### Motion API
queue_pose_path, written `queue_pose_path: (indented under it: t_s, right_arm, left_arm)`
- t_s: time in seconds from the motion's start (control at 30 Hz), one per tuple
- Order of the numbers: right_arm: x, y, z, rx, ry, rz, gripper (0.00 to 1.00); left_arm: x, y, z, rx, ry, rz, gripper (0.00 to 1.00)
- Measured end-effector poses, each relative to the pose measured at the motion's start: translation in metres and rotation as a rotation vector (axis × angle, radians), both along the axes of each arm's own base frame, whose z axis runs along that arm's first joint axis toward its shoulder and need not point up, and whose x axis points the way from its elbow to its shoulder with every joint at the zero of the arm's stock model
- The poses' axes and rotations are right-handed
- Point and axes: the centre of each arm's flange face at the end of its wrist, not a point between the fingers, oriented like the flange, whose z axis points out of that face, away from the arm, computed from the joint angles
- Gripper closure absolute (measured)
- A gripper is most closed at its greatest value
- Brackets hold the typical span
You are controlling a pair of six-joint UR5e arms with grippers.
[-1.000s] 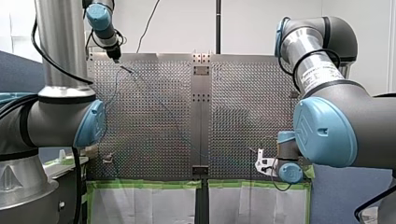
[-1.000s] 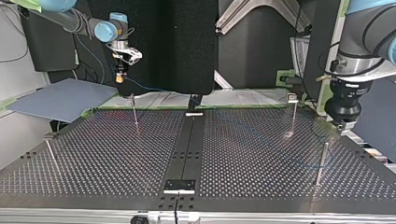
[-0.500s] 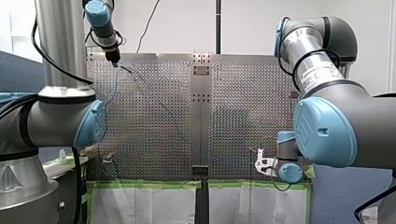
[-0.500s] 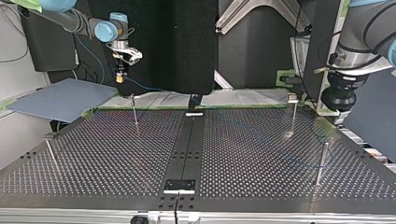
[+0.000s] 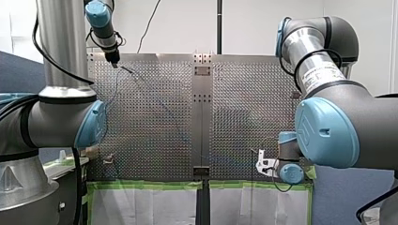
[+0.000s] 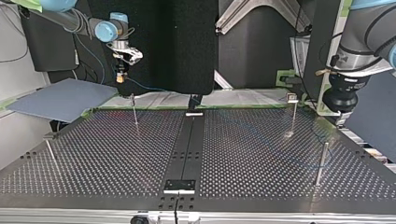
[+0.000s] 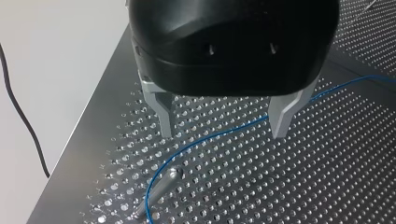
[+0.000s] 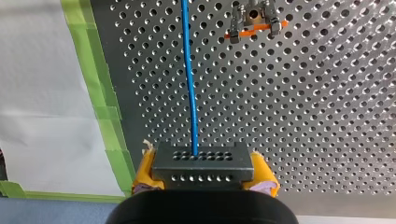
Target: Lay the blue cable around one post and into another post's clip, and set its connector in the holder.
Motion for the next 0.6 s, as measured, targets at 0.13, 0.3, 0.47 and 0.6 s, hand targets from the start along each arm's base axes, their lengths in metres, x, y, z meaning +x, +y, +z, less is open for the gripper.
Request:
queue_pose_path:
  t_s: [0.13,0.3,0.47,0.6]
  right_arm:
    - [0.0003,0.0002,-0.0001,0.001,0.0,0.001,1.0]
    - [0.0005,0.0006,-0.0002,0.002,0.001,0.001,1.0]
    - [0.0007,0.0007,-0.0003,0.002,0.001,0.002,1.0]
    - [0.0005,0.0007,-0.0003,0.003,0.001,0.001,1.0]
  left_arm:
    - [0.0003,0.0009,0.0,0.001,0.0,0.004,0.0]
    - [-0.0002,0.0026,-0.0001,0.009,0.002,0.026,0.0]
    - [-0.0006,0.0027,-0.0001,0.012,0.002,0.035,0.0]
    - [-0.0009,0.0026,-0.0002,0.012,0.003,0.037,0.0]
